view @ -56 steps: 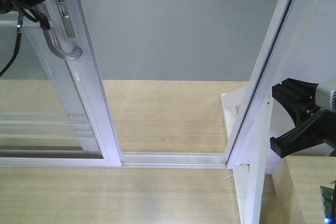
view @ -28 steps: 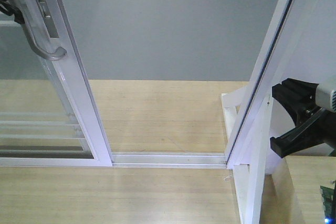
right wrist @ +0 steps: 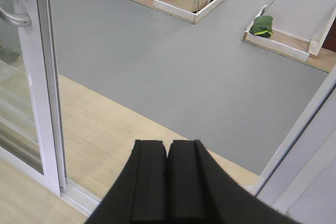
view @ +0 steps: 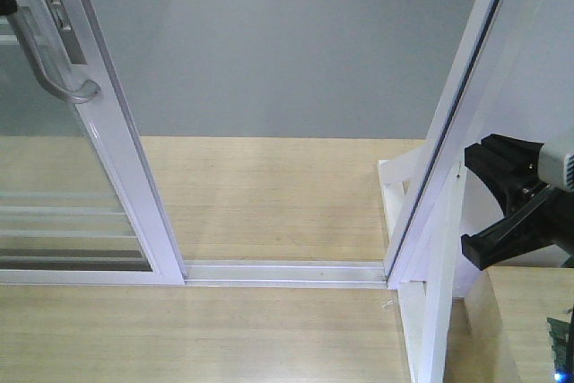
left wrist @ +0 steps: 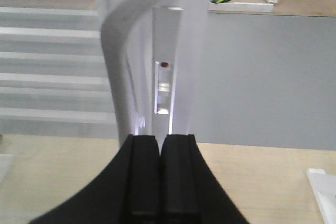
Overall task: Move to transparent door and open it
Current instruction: 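Slide the door farther open with the left gripper holding the handle, then open the left gripper and withdraw it from the handle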
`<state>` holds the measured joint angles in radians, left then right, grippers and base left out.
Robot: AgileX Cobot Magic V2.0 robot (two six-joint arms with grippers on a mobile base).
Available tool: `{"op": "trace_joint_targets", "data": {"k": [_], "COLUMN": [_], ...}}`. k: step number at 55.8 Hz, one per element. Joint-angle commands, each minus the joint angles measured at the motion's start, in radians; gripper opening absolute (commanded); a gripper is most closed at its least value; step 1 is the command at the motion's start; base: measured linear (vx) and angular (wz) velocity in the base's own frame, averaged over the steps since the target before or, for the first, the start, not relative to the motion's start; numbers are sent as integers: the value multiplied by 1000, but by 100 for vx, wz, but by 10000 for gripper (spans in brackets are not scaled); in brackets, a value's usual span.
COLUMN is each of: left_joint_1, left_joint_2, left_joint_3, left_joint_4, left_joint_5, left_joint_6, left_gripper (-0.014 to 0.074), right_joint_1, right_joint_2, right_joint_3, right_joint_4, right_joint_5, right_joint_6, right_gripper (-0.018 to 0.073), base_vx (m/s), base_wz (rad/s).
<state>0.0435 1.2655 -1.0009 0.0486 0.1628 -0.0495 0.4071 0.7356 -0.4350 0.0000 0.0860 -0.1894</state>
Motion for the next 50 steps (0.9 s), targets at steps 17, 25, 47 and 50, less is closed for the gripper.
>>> {"op": "trace_joint_targets", "data": {"k": [17,25,47,50], "left_joint_1": [-271,-274,-273,-273], "left_joint_2": [-679,-848,-1132,-1131], "left_joint_3": [434,500,630,630], "left_joint_4": [-96,-136,-255,-273], "left_joint_5": [114,217,230,235], "left_joint_6": [0,0,22,22], "left_gripper": [-6,-6,-3,-3], "right_joint_1": [-2,-2,-2,-2], "right_joint_2": [-306,-449,-637,-637], "right_joint_3": [-29,-29,-29,-29], "right_joint_4": [0,0,-41,-41], "right_joint_5": [154,307,380,380], "right_joint_6": [23,19,19,19], "right_gripper": [-1,-1,-1,-1], "base_vx": [0,0,0,0], "base_wz": [0,0,0,0]}}
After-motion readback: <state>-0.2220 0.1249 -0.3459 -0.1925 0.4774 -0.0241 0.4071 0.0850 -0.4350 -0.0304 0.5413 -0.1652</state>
